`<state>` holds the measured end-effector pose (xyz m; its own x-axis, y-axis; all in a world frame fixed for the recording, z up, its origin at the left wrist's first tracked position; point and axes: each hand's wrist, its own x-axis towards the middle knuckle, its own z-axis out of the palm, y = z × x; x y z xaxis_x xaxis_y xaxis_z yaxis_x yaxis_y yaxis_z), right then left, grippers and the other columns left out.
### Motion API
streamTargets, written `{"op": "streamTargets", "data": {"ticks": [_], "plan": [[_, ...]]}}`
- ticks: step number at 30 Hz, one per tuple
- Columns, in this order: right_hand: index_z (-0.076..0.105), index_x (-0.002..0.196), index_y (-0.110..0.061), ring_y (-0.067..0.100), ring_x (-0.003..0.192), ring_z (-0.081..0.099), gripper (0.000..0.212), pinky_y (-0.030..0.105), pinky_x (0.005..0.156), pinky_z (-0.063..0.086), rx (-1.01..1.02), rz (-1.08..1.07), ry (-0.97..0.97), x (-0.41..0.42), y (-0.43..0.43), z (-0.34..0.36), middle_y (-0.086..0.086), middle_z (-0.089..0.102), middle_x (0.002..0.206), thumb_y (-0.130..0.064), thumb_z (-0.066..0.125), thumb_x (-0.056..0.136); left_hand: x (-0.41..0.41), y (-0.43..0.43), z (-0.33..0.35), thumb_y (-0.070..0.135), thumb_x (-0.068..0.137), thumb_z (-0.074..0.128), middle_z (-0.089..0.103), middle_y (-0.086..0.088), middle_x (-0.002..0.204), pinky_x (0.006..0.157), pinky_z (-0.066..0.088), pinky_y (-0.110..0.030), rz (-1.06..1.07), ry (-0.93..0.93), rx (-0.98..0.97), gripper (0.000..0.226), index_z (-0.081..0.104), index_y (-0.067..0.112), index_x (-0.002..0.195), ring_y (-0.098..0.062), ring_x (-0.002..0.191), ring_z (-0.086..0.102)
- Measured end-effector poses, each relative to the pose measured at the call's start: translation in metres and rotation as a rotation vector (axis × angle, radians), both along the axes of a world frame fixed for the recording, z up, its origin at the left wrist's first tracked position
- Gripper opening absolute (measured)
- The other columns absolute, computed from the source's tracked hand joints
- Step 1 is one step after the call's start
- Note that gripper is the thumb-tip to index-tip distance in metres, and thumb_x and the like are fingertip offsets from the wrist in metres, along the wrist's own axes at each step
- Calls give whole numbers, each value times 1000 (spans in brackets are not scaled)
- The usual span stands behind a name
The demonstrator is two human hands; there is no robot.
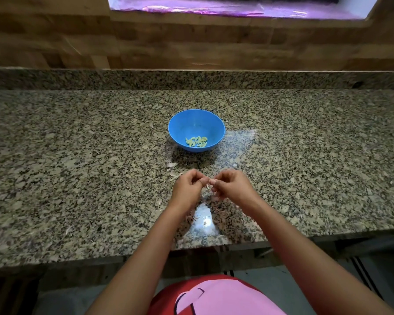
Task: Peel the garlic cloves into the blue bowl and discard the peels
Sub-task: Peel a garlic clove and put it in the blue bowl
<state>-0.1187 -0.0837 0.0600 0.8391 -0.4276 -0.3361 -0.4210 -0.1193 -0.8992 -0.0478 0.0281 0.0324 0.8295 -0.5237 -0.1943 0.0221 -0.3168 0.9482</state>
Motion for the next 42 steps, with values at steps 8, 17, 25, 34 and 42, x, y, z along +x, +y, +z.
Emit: {"op": "streamTargets", "data": {"ticks": [8,17,25,34,42], "plan": [[58,76,-2,13,58,48,15,22,52,41,-570,133,-183,-2,6,-18,2,53,66,-3,55,90,0,-6,7,11,94,52,46,1,60,34,27,-15,65,402,-100,18,53,10,76,-7,46,32],[63,87,-2,15,61,59,15,31,60,52,-125,65,-10,3,-3,-8,11,66,78,-12,54,94,2,-12,0,20,93,57,64,-4,87,64,45,-27,103,24,67,12,58,15,82,-15,75,56],[62,74,-4,9,54,53,19,22,53,48,-271,-65,-97,5,-1,-18,4,61,67,-18,64,87,-4,-18,2,19,94,54,58,0,86,53,37,-17,127,-106,168,8,58,11,93,-5,68,49],[63,83,0,12,55,58,14,22,53,48,35,-118,9,0,-16,-21,9,64,73,-9,56,91,2,-7,-4,20,92,57,53,1,69,46,35,-20,195,137,-26,13,58,11,82,-9,53,40],[45,61,-16,5,49,38,37,9,39,27,-551,95,131,4,-9,-17,-5,47,62,-27,49,97,8,0,-10,10,90,59,62,-2,77,37,28,-14,192,445,-180,8,63,9,82,-9,53,37]]}}
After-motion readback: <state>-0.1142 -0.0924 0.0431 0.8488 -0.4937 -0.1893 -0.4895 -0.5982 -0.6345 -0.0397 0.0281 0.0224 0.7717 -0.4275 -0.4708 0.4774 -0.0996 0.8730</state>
